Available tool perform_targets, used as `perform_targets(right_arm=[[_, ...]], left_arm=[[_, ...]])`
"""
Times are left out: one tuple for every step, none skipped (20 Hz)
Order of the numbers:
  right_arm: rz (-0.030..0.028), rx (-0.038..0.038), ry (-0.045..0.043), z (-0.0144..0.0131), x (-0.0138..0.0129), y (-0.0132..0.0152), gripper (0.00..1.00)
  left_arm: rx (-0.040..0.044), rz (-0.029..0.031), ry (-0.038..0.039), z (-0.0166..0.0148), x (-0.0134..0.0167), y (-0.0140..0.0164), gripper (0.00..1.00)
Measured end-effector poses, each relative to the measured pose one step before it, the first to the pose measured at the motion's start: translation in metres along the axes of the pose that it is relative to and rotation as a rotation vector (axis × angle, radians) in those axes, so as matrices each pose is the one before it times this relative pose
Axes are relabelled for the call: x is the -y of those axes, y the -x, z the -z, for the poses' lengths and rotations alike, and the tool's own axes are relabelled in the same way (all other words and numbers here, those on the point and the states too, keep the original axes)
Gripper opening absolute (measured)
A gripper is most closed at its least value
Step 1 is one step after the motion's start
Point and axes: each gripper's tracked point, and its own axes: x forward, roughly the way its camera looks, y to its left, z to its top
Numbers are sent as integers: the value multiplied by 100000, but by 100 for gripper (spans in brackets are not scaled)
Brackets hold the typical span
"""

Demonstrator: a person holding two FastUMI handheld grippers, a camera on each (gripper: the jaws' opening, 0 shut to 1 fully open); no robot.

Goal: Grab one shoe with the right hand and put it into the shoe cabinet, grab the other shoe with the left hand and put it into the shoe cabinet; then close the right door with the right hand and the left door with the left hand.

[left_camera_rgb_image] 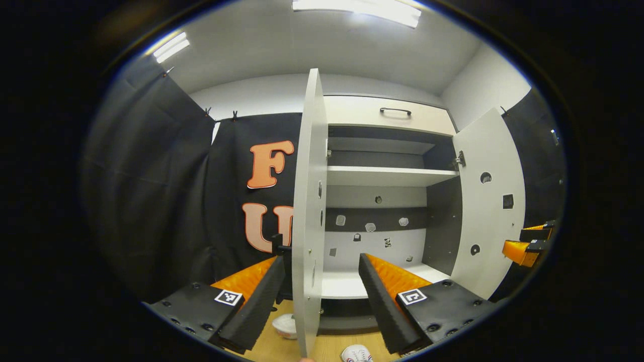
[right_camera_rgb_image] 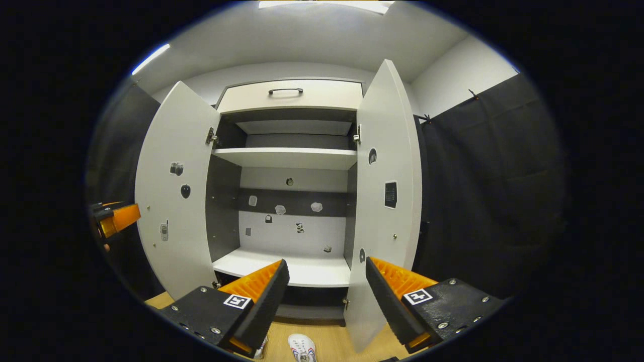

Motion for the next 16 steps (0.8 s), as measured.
perform_targets(right_arm=[[399, 708, 110, -128, -65, -72, 94], [-202, 883, 341, -182, -175, 84, 94], [-386, 637, 561, -102, -179, 44, 94], [-170, 321, 632, -75, -113, 77, 94], [46, 8, 615, 50, -66, 37, 94], [-62, -116, 521, 63, -100, 93, 94], [322, -69, 103, 78, 36, 55, 94], [129, 178, -476, 23, 34, 84, 94], [-529, -20, -678, 66, -153, 132, 94], [-597, -178, -657, 111, -115, 68, 94], [-429, -259, -166, 193, -151, 6, 94], [-216, -608, 450, 358, -78, 43, 94], [-324, -997, 708, 618, -128, -89, 94], [-606, -1070, 454, 721, -200, -108, 94], [-914, -494, -249, 726, -323, -268, 94], [-1545, -749, -537, 887, -410, -245, 94]], left_arm=[[244, -143, -76, -111, -183, 89, 96], [74, 176, 278, -50, 29, 132, 99], [117, 242, 354, -85, -20, 91, 99], [-52, 11, 208, -1, -55, 136, 99], [-264, 54, 56, 124, -92, 10, 94], [-367, 180, 70, 60, 52, 80, 96], [-307, 385, 106, 35, 163, 86, 96], [-89, 582, 223, 17, 112, 46, 96], [-64, 588, 215, -45, 191, 40, 96], [-131, 418, 215, 187, 110, -48, 96], [-398, 478, 108, 122, 98, -71, 96], [-304, 285, 182, 77, 141, 6, 96], [-255, 238, 130, 104, 59, -5, 96], [-246, 69, -45, 107, 41, 64, 96], [-163, -211, -100, 65, -102, 60, 94], [-296, -142, -91, 222, -70, -114, 99]])
